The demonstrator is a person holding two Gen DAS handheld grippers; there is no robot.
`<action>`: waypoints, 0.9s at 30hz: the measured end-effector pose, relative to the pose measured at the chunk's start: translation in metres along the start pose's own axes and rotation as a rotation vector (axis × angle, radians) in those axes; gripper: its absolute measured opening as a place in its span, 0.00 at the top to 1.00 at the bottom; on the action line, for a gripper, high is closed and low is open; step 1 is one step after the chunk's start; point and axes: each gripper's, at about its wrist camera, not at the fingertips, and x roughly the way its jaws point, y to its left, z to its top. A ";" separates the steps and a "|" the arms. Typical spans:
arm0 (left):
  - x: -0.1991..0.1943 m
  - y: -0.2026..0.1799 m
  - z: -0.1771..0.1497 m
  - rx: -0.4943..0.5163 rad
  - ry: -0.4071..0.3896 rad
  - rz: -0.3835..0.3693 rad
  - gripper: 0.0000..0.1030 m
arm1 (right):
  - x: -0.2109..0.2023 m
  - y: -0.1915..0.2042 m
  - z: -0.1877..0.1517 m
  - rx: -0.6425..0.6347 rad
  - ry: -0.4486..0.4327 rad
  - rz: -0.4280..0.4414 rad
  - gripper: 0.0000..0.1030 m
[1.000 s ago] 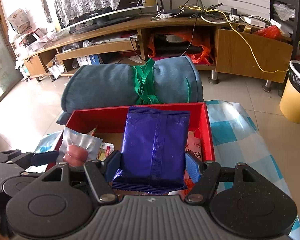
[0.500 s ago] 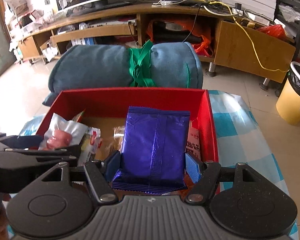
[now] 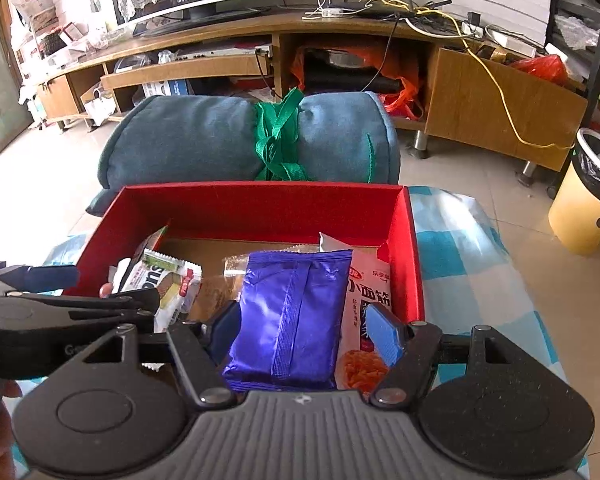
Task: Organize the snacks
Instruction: 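Lower both snacks into the red box and open both tools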
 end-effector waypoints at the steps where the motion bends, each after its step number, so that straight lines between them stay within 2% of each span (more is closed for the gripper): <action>1: -0.001 0.000 0.000 -0.002 -0.004 0.000 0.17 | -0.001 0.000 0.000 0.003 -0.003 0.002 0.38; 14: -0.030 -0.003 -0.004 0.010 -0.066 -0.045 0.16 | -0.026 -0.019 -0.004 0.039 -0.034 -0.023 0.37; 27: -0.056 -0.020 -0.025 0.043 -0.084 -0.107 0.16 | -0.050 -0.052 -0.026 0.095 -0.020 -0.066 0.37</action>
